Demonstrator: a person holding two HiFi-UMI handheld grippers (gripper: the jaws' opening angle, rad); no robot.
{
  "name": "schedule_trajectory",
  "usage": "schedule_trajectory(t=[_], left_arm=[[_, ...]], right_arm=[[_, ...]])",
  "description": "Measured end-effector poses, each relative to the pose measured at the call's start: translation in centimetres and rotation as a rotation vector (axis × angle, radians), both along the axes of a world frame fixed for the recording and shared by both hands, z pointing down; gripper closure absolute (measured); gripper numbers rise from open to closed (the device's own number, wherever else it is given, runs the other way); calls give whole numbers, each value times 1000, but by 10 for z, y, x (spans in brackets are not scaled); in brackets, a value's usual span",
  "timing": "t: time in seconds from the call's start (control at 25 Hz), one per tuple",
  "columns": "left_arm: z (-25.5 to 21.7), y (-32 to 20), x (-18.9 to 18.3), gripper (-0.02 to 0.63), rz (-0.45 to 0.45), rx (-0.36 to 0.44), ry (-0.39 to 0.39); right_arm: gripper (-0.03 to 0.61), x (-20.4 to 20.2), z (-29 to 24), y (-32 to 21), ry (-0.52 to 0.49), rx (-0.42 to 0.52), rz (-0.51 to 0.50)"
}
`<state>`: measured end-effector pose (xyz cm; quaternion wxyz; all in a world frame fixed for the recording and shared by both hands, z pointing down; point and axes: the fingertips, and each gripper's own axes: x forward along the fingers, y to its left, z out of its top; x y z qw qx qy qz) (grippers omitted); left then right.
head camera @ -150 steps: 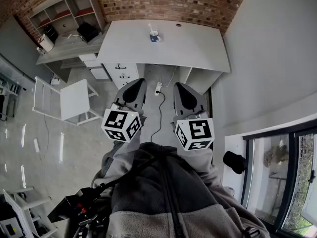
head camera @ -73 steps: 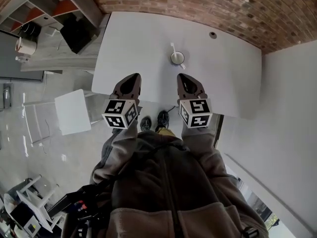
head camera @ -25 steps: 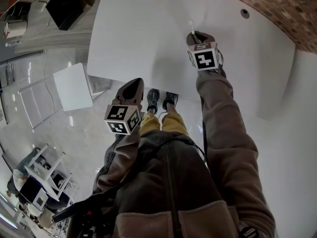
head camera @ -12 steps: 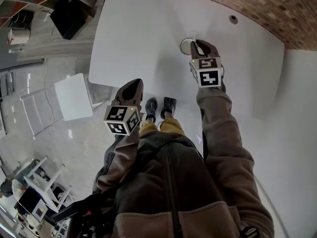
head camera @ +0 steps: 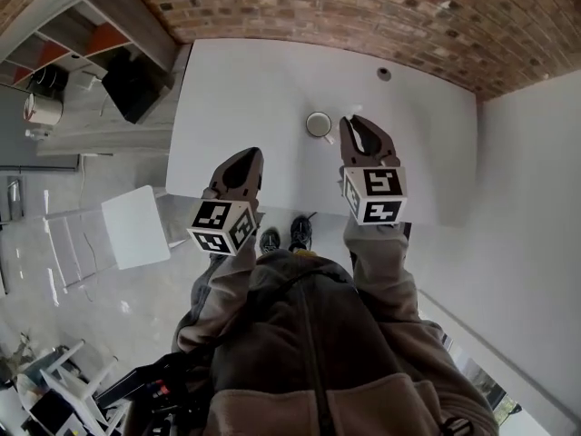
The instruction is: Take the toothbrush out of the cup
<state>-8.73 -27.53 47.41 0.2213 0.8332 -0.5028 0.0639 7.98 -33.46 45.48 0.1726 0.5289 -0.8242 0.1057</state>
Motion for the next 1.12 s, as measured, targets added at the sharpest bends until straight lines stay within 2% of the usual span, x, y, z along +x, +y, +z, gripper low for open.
schedule_trajectory(t=[0.24, 0.52, 1.12], left_arm=[[-63, -12, 12, 611, 48, 149, 11], [-130, -9, 27, 611, 89, 289, 13], [-173, -2, 44, 611, 120, 407, 4]], right_arm=[[532, 5, -57, 25, -45, 85, 61], [532, 7, -118, 51, -59, 198, 69], [534, 18, -161, 69, -68, 325, 82]])
